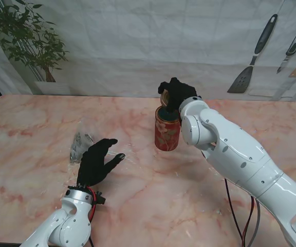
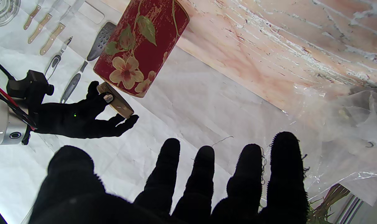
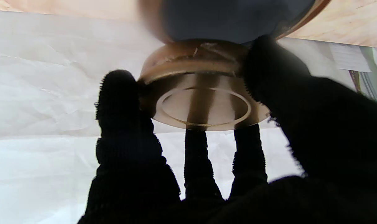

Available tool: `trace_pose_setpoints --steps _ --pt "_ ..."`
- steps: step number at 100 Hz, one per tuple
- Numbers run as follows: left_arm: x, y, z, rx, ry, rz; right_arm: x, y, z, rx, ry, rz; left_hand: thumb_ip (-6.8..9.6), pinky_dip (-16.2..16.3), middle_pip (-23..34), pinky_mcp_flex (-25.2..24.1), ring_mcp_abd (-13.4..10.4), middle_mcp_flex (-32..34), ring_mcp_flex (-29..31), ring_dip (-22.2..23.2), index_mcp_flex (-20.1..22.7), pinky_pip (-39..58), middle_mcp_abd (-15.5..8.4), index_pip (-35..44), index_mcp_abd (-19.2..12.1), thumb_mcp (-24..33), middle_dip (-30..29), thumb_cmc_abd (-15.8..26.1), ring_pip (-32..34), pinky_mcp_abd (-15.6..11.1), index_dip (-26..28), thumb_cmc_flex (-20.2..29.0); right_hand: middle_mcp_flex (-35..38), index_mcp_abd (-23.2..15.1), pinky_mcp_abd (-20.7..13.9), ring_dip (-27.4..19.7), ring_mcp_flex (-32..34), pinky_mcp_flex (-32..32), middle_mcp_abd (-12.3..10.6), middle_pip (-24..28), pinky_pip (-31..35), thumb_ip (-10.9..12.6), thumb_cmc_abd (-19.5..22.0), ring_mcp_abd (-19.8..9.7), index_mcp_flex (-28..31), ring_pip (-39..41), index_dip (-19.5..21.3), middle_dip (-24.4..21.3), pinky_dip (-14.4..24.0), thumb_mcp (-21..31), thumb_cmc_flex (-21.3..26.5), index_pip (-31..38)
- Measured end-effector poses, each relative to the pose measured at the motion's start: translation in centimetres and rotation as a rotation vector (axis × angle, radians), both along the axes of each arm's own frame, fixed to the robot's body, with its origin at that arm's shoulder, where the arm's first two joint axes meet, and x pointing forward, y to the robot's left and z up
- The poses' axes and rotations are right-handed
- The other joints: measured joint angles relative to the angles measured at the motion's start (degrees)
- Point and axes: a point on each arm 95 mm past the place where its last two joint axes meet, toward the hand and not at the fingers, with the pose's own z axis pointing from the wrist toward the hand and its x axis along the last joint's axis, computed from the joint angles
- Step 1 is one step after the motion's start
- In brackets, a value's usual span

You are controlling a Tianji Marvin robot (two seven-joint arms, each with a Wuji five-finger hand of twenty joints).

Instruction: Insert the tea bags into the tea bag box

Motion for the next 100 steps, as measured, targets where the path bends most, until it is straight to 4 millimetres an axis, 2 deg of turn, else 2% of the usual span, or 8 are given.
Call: trace_pose_setpoints --steps 34,100 --pt "-0.1 0.1 0.0 0.0 0.003 0.0 -1.1 1.3 -0.3 -0.015 0.012 0.074 0.0 0.0 0.0 0.0 0.0 0.0 0.0 0.0 0.0 0.0 0.0 0.0 0.0 0.0 0.0 0.0 0.0 0.0 0.0 0.0 0.01 0.0 0.0 0.0 0.01 0.0 0.0 0.0 0.0 0.0 0.0 0.0 0.0 0.0 0.0 0.0 0.0 0.0 0.0 -0.01" --pt "0.0 0.0 0.0 0.0 0.001 -0.004 -1.5 0.2 -0.3 -0.061 0.049 0.078 0.0 0.0 0.0 0.01 0.0 0.01 0.0 0.0 0.01 0.0 0.0 0.0 0.0 0.0 0.0 0.0 0.0 0.0 0.0 0.0 0.02 0.0 0.0 0.0 0.01 0.0 0.0 -0.01 0.0 0.0 0.0 0.0 0.0 0.0 0.0 0.0 0.0 0.0 0.07 -0.03"
